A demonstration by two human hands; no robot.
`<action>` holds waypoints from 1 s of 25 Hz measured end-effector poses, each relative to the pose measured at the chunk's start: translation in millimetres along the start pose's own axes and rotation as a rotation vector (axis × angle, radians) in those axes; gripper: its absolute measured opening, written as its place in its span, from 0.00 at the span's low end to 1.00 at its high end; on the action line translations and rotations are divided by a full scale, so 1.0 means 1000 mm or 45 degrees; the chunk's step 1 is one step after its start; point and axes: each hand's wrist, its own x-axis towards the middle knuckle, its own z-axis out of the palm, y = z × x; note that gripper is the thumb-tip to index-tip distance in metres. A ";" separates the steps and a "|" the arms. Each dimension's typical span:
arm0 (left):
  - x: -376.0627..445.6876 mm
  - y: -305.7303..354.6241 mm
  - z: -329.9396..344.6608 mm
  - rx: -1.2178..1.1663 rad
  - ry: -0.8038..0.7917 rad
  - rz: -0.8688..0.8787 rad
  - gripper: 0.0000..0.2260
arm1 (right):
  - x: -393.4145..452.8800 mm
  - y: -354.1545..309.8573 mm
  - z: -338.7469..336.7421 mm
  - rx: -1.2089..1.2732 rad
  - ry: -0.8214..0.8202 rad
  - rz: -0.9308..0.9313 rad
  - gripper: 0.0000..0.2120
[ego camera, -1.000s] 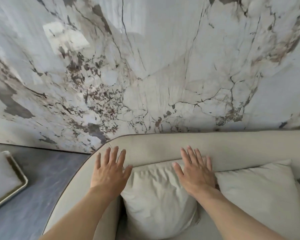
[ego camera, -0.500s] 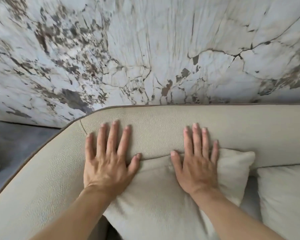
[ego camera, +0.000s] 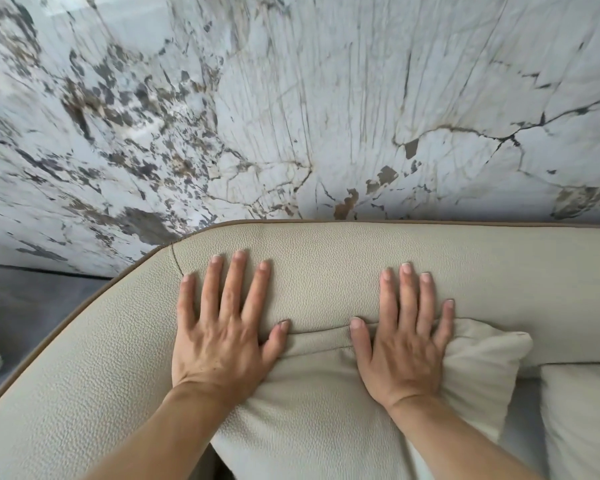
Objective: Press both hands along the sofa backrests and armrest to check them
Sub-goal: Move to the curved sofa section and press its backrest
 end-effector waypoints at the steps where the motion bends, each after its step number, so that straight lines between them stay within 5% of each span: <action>1: 0.005 -0.001 0.000 0.005 0.002 0.005 0.35 | 0.003 -0.001 0.002 0.000 0.008 0.006 0.37; 25: 0.117 -0.023 0.024 -0.004 0.052 0.150 0.35 | 0.089 -0.016 0.052 -0.030 0.179 0.115 0.34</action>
